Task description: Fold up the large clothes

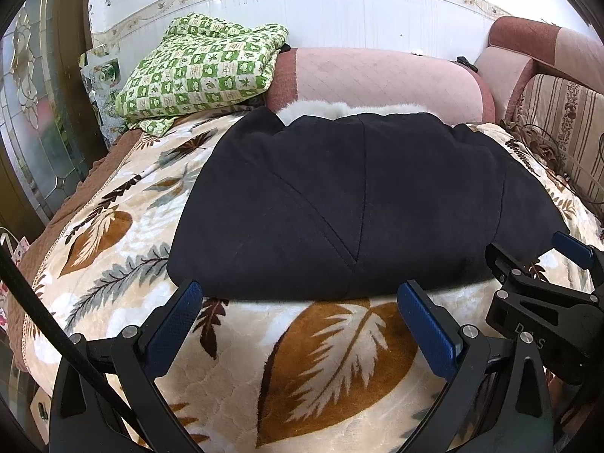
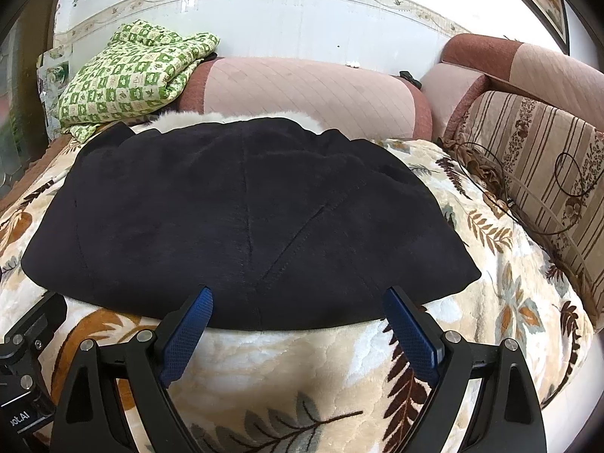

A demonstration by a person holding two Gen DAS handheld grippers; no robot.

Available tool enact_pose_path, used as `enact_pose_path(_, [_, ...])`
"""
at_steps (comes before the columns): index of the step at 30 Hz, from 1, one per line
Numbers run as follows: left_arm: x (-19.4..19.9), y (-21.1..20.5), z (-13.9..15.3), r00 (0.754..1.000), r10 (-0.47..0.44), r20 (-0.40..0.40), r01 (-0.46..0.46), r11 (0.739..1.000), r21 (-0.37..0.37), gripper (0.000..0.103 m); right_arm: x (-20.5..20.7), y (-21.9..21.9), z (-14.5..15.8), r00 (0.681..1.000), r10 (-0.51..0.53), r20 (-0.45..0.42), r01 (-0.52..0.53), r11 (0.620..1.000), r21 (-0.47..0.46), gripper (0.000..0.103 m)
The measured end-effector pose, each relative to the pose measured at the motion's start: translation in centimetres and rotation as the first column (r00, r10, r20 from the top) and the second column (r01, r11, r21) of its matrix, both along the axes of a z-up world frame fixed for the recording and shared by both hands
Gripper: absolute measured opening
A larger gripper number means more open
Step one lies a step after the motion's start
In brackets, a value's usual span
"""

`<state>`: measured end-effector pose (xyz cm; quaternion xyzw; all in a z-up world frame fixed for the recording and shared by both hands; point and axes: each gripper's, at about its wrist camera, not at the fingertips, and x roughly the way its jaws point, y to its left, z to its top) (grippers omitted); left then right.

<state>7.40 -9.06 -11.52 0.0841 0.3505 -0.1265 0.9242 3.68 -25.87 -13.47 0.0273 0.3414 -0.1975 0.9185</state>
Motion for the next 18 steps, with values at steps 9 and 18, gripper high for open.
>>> enact_pose_path(9, [-0.09,0.0,0.01,1.0,-0.001,0.005,0.001,1.0,0.005,0.103,0.03,0.21,-0.08,1.0,0.004,-0.004,-0.004,1.0,-0.003,0.095])
enact_pose_path(18, [0.02,-0.08,-0.05,1.0,0.001,-0.011,-0.001,1.0,0.001,0.103,0.23,0.39,-0.32,1.0,0.008,-0.015,-0.008,1.0,-0.008,0.095])
